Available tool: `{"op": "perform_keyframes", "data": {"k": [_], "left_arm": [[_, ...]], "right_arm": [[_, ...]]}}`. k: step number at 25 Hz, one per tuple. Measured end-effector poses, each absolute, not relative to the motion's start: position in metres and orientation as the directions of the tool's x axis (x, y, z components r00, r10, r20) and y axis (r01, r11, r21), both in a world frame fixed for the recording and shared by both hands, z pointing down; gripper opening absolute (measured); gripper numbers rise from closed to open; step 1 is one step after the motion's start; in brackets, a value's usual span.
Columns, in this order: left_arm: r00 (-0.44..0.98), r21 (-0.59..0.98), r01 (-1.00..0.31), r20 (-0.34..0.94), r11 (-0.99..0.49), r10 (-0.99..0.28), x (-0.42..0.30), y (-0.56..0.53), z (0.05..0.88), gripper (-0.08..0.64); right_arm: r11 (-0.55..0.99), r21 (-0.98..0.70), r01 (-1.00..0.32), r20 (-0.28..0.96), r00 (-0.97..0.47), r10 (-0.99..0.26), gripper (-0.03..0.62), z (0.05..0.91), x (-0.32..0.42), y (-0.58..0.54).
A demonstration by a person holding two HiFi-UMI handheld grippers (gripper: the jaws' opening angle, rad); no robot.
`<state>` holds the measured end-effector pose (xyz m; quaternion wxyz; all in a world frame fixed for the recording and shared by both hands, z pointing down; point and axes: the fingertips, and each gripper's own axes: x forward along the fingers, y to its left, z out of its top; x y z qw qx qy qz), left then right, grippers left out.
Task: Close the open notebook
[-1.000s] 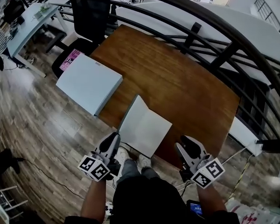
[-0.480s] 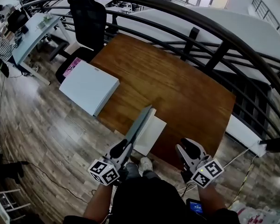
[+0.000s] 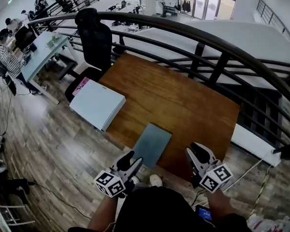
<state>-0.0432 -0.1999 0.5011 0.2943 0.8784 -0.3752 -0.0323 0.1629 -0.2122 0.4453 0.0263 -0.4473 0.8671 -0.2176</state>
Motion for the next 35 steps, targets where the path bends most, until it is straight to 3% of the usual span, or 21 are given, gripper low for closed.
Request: {"op": "perform_keyframes", "data": {"k": [5, 9, 13, 21, 30, 35], "left_arm": [[0.598, 0.501, -0.721, 0.099, -0.479, -0.795, -0.081, -0.219, 0.466, 0.214], [0.476, 0.388, -0.823, 0.071, -0.415, -0.876, -0.122, -0.23, 0.429, 0.078], [0.436, 0.365, -0.848, 0.064, -0.385, -0.898, -0.154, -0.233, 0.411, 0.038], [0.432, 0.251, -0.878, 0.047, -0.408, -0.901, -0.21, -0.219, 0.4, 0.031], [0.391, 0.326, -0.875, 0.042, -0.357, -0.919, -0.249, -0.205, 0.404, 0.031], [0.423, 0.433, -0.806, -0.057, -0.404, -0.904, -0.259, -0.207, 0.387, 0.031]], "right_arm": [[0.496, -0.358, -0.791, 0.109, -0.563, -0.819, 0.1, 0.424, 0.17, -0.214], [0.514, -0.319, -0.796, 0.099, -0.568, -0.817, 0.077, 0.411, 0.156, -0.216], [0.516, -0.313, -0.798, 0.089, -0.565, -0.82, 0.057, 0.405, 0.13, -0.219], [0.534, -0.276, -0.799, 0.089, -0.574, -0.814, 0.008, 0.406, 0.074, -0.221], [0.467, -0.24, -0.851, 0.057, -0.492, -0.869, -0.006, 0.4, 0.075, -0.217], [0.436, -0.25, -0.864, 0.033, -0.458, -0.888, -0.006, 0.393, 0.068, -0.217]]}}
